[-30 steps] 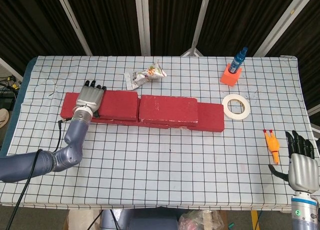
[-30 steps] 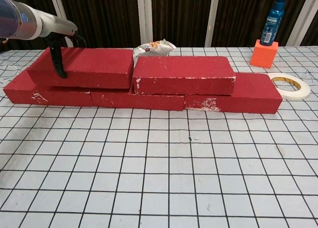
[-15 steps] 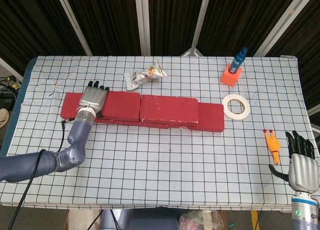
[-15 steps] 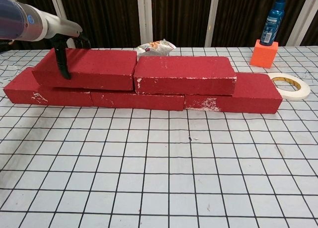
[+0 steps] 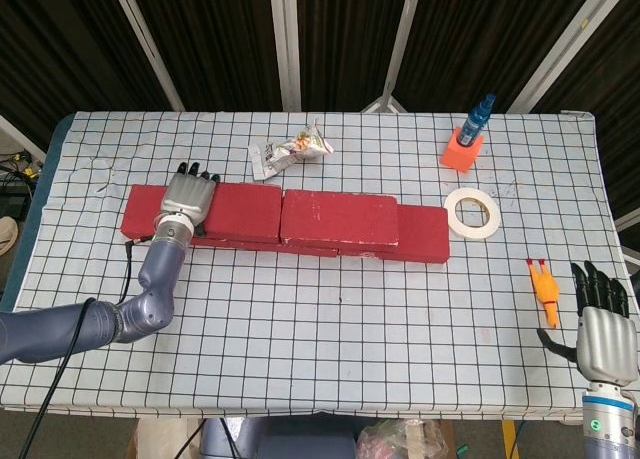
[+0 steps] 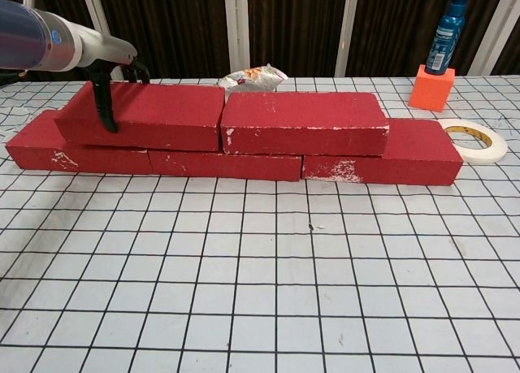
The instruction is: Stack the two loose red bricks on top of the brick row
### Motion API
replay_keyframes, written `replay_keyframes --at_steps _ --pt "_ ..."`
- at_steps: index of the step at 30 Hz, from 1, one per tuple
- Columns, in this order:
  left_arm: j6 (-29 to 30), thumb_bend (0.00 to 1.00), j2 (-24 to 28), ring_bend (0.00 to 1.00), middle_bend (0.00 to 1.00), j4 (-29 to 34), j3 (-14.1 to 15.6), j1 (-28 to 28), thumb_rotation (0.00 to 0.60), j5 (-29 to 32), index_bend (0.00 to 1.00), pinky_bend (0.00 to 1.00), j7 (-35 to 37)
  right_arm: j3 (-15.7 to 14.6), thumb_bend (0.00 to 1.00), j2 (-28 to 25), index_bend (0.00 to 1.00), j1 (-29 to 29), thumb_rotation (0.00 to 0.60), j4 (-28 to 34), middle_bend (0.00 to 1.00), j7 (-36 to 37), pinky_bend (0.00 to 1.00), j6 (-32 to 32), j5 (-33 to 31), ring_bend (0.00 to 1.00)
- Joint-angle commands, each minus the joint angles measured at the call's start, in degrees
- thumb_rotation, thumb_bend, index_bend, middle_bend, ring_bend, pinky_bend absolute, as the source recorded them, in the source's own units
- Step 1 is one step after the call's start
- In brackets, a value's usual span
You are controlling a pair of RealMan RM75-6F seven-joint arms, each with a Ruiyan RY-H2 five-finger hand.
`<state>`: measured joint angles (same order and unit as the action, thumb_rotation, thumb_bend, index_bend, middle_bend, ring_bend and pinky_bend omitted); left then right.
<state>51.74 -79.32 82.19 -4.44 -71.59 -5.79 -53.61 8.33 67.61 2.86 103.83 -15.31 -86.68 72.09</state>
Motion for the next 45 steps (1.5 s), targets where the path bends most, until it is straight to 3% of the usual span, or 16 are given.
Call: replay_keyframes --at_steps 1,45 --pt "-0.1 0.00 -0.1 0.00 0.20 -0.1 -0.1 0.0 0.600 -0.1 0.27 0.05 -0.1 0.0 0.18 0.0 0.00 0.0 0.600 0.0 0.00 0.0 0.00 0.0 0.0 0.00" --pt "1.2 0.00 -2.6 0.00 0.11 -2.1 -1.4 -0.7 0.600 4.4 0.14 0.04 -4.7 0.0 0.18 0.1 0.00 0.2 0.600 0.5 0.00 -0.6 0.00 0.3 -1.0 0.00"
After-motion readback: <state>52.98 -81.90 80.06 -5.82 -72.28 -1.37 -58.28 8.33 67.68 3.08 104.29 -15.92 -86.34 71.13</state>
